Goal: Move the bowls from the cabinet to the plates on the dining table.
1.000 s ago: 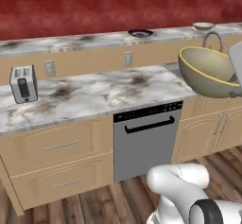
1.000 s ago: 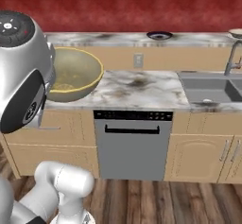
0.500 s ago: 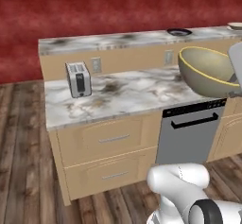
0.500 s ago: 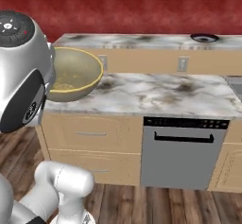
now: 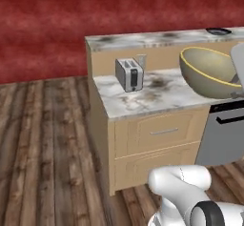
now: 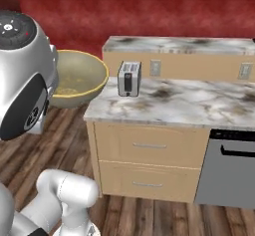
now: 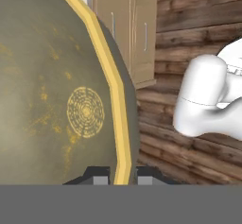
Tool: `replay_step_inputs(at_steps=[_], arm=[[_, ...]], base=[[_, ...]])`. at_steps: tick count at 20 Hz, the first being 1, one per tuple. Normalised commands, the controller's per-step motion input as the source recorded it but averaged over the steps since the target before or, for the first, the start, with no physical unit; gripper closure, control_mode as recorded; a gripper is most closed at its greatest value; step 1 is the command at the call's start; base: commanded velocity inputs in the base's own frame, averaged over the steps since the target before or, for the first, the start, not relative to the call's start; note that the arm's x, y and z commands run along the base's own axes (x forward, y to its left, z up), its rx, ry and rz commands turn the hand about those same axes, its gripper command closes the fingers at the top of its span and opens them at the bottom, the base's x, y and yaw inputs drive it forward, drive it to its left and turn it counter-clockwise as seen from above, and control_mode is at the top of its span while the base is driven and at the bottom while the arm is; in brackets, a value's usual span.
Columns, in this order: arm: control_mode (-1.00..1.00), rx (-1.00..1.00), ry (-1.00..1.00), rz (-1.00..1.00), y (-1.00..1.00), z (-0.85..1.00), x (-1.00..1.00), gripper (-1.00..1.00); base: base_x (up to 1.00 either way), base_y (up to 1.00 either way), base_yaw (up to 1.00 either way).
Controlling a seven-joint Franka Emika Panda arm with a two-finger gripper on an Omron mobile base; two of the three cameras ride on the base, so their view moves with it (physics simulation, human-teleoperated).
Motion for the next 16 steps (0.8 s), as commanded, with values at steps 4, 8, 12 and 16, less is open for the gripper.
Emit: replay_step_inputs(at_steps=[4, 8, 12, 16], arm=[[1.0, 0.0, 0.0, 0.0, 0.0, 0.0, 0.0, 1.0], [1.0, 0.0, 0.0, 0.0, 0.0, 0.0, 0.0, 1.0], [1.0, 0.0, 0.0, 0.0, 0.0, 0.0, 0.0, 1.0], [1.0, 0.0, 0.0, 0.0, 0.0, 0.0, 0.0, 1.0]], base=[[0.29, 1.0, 0.1], [0.4, 1.0, 0.1], [0.89, 1.0, 0.04], [1.0, 1.0, 0.01]])
